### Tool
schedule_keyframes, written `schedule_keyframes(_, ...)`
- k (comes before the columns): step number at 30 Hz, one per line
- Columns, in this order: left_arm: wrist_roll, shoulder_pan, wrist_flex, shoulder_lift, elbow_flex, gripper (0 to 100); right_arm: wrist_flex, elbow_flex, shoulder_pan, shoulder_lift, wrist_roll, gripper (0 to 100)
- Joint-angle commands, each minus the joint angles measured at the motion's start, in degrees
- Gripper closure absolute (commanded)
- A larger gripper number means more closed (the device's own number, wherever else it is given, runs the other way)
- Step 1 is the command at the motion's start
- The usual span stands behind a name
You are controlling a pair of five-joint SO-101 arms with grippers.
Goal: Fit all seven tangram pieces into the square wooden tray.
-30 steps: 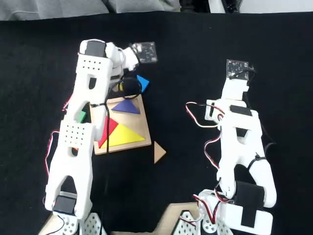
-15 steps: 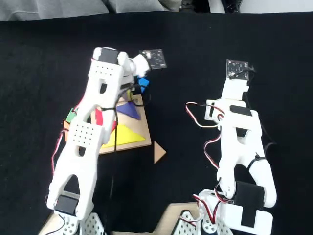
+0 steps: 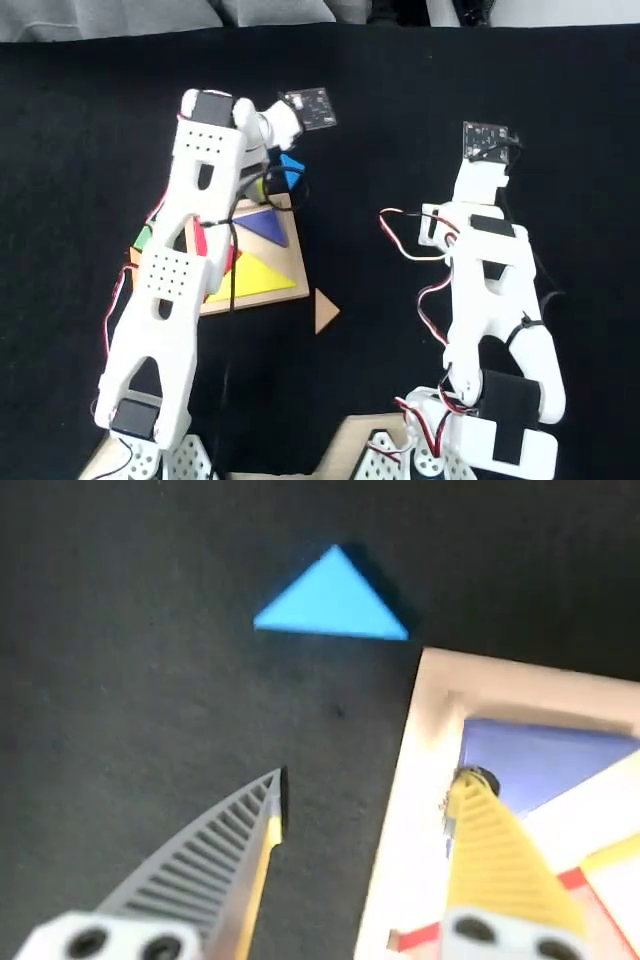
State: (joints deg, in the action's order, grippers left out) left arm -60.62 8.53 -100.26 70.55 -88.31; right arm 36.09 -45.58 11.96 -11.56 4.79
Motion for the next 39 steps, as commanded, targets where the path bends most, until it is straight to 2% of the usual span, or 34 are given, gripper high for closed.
schedule_keyframes(1, 0.26, -0.31, -0.70, -1.58, 5.49, 74, -0.70, 2.51, -1.05, 0.40, -0.09, 98.6)
schedule_keyframes(6, 0.62, -0.75, -0.79, -4.57, 8.92, 74, -0.70, 2.51, -1.05, 0.40, -0.09, 98.6)
schedule_keyframes(10, 0.09, -0.22, -0.79, -9.67, 17.98, 74, -0.70, 2.51, -1.05, 0.31, -0.09, 98.6)
schedule_keyframes(14, -4.75, 0.22, -0.44, -12.22, 23.96, 74, -0.70, 2.51, -1.05, 0.40, -0.09, 98.6)
schedule_keyframes(23, -4.92, -1.01, 8.97, -9.58, 24.40, 74, -0.70, 2.51, -1.05, 0.40, -0.09, 98.6)
schedule_keyframes(31, -4.66, -0.66, 8.18, -7.03, 21.32, 74, -0.70, 2.51, -1.05, 0.40, -0.09, 98.6)
schedule_keyframes(37, -3.52, 0.66, -0.53, -6.68, 12.00, 74, -0.70, 2.51, -1.05, 0.40, -0.09, 98.6)
schedule_keyframes(39, -1.76, 1.27, -0.70, -7.21, 11.12, 74, -0.70, 2.51, -1.05, 0.40, -0.09, 98.6)
